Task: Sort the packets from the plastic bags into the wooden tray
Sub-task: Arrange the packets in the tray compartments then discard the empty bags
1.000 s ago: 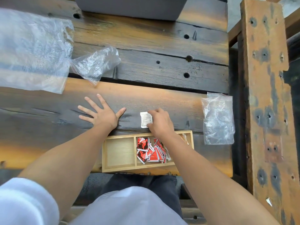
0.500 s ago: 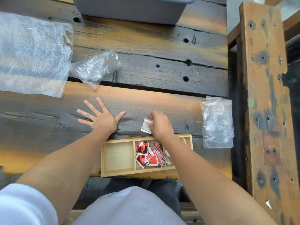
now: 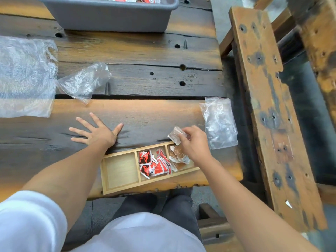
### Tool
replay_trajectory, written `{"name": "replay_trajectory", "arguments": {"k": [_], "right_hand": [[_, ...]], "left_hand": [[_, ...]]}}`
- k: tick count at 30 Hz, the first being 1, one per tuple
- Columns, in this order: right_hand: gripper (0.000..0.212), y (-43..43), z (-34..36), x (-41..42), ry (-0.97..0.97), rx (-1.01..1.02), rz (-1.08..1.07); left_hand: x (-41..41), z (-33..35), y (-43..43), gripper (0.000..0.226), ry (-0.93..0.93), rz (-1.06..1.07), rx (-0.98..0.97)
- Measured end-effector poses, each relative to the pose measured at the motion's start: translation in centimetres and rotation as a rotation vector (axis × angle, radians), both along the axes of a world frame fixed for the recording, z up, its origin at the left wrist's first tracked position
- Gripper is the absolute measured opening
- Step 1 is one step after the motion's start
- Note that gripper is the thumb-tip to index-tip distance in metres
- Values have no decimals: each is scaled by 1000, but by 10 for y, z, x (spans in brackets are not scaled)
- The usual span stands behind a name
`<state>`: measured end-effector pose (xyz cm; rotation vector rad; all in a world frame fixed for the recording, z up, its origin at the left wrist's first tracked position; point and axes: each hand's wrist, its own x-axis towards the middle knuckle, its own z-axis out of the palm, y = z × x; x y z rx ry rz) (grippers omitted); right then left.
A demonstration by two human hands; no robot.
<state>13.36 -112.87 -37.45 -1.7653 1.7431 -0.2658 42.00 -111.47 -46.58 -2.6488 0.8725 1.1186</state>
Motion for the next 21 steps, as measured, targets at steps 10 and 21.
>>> {"name": "replay_trajectory", "arguments": {"k": [10, 21], "right_hand": [[24, 54, -1, -45, -6, -94, -72], [46, 73, -28, -38, 109, 163, 146]], "left_hand": [[1, 5, 11, 121, -14, -71, 10], [14, 5, 31, 114, -59, -214, 37]]}}
